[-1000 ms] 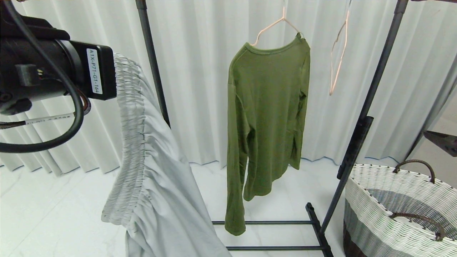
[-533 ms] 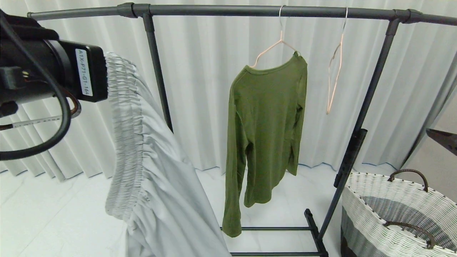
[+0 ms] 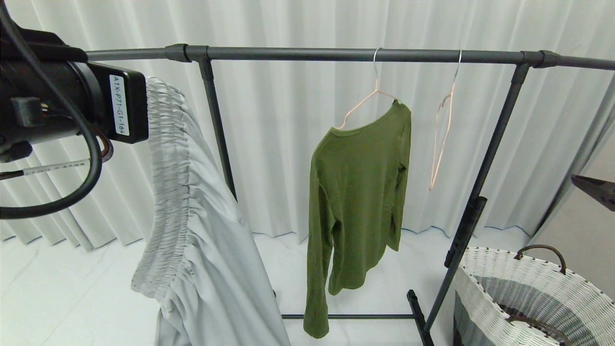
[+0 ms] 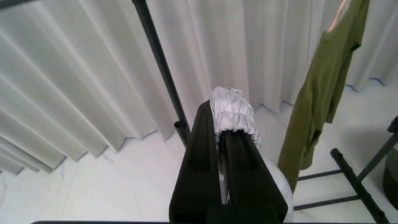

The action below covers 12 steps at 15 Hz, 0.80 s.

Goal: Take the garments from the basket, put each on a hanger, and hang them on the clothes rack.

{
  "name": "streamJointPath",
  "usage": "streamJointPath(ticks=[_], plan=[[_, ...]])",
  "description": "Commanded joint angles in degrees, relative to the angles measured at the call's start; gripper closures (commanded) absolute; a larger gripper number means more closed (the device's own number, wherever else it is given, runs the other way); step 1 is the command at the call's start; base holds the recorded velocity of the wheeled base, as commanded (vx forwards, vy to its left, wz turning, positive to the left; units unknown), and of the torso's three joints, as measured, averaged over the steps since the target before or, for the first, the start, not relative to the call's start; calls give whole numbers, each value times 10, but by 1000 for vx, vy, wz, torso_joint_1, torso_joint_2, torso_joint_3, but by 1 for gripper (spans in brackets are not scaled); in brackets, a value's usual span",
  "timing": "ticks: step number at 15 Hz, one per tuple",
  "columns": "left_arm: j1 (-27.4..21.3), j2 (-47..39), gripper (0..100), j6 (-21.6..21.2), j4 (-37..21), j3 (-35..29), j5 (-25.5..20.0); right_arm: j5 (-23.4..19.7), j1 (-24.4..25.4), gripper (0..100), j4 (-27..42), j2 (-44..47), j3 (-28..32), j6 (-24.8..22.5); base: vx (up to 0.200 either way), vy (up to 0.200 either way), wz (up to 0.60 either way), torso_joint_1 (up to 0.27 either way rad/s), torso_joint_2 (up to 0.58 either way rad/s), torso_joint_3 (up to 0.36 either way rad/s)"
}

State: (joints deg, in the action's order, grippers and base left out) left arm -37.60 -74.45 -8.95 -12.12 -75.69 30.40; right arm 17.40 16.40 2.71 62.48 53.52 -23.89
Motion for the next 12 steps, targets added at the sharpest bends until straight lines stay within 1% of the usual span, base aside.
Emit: streamJointPath(ticks=[1,9,12], plan=[[0,0,100,0,0,1,0,0,0,0,0,-2,0,0,0,0,0,203,-486,-286],[0,-2,100,0,0,5,0,1,0,0,0,-2,0,-5,0,0,0,223,-499,-276],[-1,-3,100,1,0,5,0,0,0,0,0,-2,0,-6,0,0,0,84,-178,-97]])
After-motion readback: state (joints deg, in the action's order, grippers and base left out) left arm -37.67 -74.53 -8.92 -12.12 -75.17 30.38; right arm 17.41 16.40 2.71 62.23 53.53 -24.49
